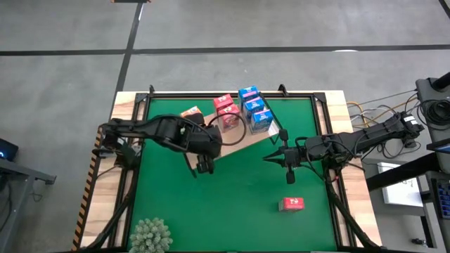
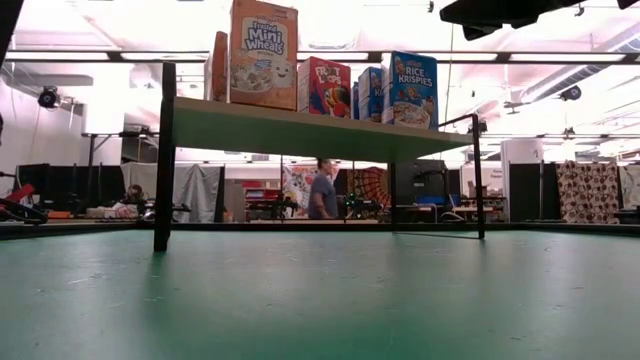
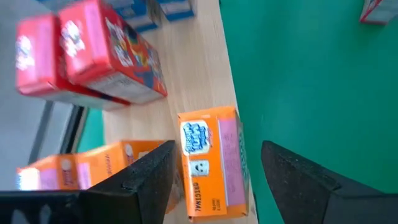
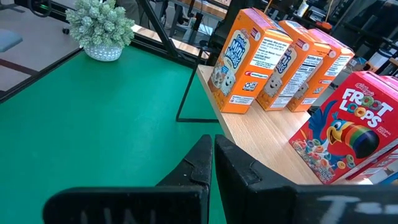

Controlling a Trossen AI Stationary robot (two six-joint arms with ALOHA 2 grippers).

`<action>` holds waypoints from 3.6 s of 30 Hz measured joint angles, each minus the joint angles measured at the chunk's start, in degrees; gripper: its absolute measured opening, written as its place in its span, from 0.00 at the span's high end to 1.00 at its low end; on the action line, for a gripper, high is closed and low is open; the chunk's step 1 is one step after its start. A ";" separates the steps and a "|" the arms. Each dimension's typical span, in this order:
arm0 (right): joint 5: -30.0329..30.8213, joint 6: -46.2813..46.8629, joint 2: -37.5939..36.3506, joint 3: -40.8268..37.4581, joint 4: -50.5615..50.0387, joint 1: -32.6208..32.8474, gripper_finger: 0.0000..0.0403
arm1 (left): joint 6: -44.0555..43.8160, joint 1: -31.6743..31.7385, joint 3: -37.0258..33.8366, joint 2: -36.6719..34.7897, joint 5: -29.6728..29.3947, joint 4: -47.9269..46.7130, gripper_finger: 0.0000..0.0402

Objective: Stack cereal on shelf
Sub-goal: Put the orange cereal box on the shelf aligned with other orange cereal boxes

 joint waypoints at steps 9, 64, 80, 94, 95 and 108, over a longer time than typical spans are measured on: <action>0.00 -0.55 0.00 0.00 0.45 0.00 0.98 | 2.18 -6.91 1.44 -1.31 -10.56 0.00 0.46; 0.48 -5.24 24.26 12.30 17.13 -4.01 0.98 | 18.68 -23.77 -84.09 -38.26 -29.32 77.80 0.96; 0.52 -5.34 33.68 24.64 6.41 -9.91 0.98 | 24.11 -21.62 -82.74 -38.03 -29.61 78.49 1.00; 0.48 -7.62 35.94 28.81 2.18 -11.06 0.98 | 26.07 -18.70 -82.89 -38.07 -29.46 78.44 1.00; 0.52 -7.76 35.94 28.81 2.26 -11.10 0.98 | 26.07 -18.66 -82.89 -38.07 -29.46 78.44 1.00; 0.30 -9.41 37.66 29.03 5.50 -12.78 0.98 | 25.92 -18.46 -82.93 -38.12 -30.86 78.51 1.00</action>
